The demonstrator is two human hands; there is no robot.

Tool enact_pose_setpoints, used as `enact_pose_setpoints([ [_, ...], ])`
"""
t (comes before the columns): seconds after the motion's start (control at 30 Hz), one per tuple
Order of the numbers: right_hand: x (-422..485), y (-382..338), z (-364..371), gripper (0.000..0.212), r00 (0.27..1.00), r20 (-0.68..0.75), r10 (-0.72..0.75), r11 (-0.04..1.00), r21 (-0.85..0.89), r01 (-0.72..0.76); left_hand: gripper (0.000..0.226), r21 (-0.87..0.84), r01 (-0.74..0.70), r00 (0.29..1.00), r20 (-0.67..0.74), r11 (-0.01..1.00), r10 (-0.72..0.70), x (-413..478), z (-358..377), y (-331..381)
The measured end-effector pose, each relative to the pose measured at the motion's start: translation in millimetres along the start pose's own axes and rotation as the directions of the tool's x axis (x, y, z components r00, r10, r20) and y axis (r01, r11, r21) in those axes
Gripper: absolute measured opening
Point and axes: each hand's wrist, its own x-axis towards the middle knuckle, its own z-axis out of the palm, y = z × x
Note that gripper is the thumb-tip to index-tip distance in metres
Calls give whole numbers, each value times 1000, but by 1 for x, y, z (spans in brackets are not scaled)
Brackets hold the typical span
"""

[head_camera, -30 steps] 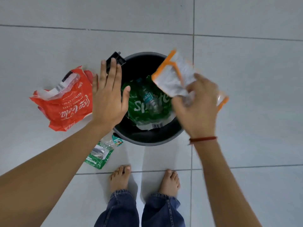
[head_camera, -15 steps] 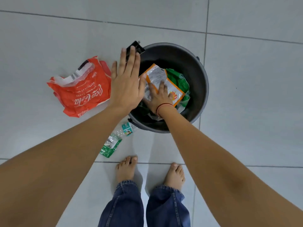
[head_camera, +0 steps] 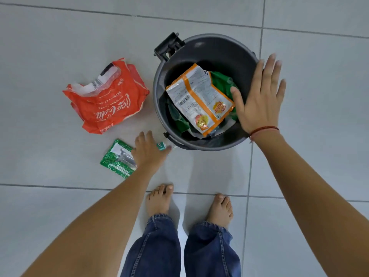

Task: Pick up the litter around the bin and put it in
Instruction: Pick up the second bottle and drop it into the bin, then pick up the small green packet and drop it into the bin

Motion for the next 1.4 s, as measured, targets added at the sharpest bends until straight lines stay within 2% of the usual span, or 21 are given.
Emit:
enact_pose_setpoints([
  [0.1,2,-2,4,73,999,-27,30,999,-16,-30,97,264,-127,988,116,956,99,2,24,-6],
  [0.2,2,-2,5,71,999,-40,35,999,1,-35,73,306,-169,986,52,937,160,2,29,-17],
  [0.3,3,-2,5,71,999,-39,35,999,8,-35,52,178,-204,979,17,963,204,3,10,-24],
  [0.37,2,-3,3,70,999,-30,40,999,12,-39,52,130,-230,973,40,964,227,-10,2,-32],
  [0.43,2,-4,4,68,999,-23,46,999,22,-45,54,63,-239,969,-54,969,242,-17,-20,-42],
  [0.53,1,-5,1,66,998,3,57,998,19,-57,53,-221,-89,973,-226,971,38,-27,-42,-48],
  [0.57,2,-4,-1,66,998,8,56,998,15,-56,54,-284,13,951,-293,959,-100,-21,-25,-62],
  [0.6,1,-5,-1,65,998,16,54,998,15,-54,55,-251,29,951,-292,967,-105,-5,15,-95],
  [0.63,1,-5,-1,65,998,23,55,998,17,-55,54,-159,77,981,-165,984,-104,5,67,-131],
  [0.7,2,-5,-1,65,998,30,53,998,22,-54,41,-176,-21,993,107,984,40,-2,181,-175],
  [0.73,1,-5,-1,64,998,30,54,998,25,-54,44,-99,-165,984,51,981,170,-2,218,-180],
  [0.77,2,-5,-1,64,998,29,53,998,28,-54,61,-58,-307,951,10,950,308,-21,220,-166],
  [0.83,1,-5,-1,64,998,24,51,998,28,-51,94,-95,-324,937,102,941,333,-57,78,-29],
  [0.87,1,-5,-1,64,999,20,49,998,26,-49,95,-135,-337,941,-22,932,337,-54,35,26],
  [0.93,1,-4,-1,64,999,12,47,999,24,-47,62,-98,-460,879,-189,883,437,-44,-27,115],
  [0.97,1,-4,0,64,999,6,45,999,29,-45,61,-128,-430,875,-302,894,378,-39,-51,138],
  [1.07,2,-4,1,64,999,-4,46,998,37,-46,75,-241,-341,919,-289,909,268,-31,-53,163],
  [1.17,2,-5,0,64,999,-6,50,998,30,-50,63,-333,-470,806,-539,817,244,-58,-60,143],
  [1.27,2,-5,0,64,999,-13,50,998,28,-50,52,-431,-471,700,-714,770,29,-60,-64,103],
  [1.33,2,-5,0,64,998,-26,50,998,35,-49,51,-526,-357,705,-694,772,-146,-52,-45,58],
  [1.4,3,-4,1,65,998,-47,47,998,37,-45,59,-550,-161,787,-573,819,-230,-41,-19,19],
])
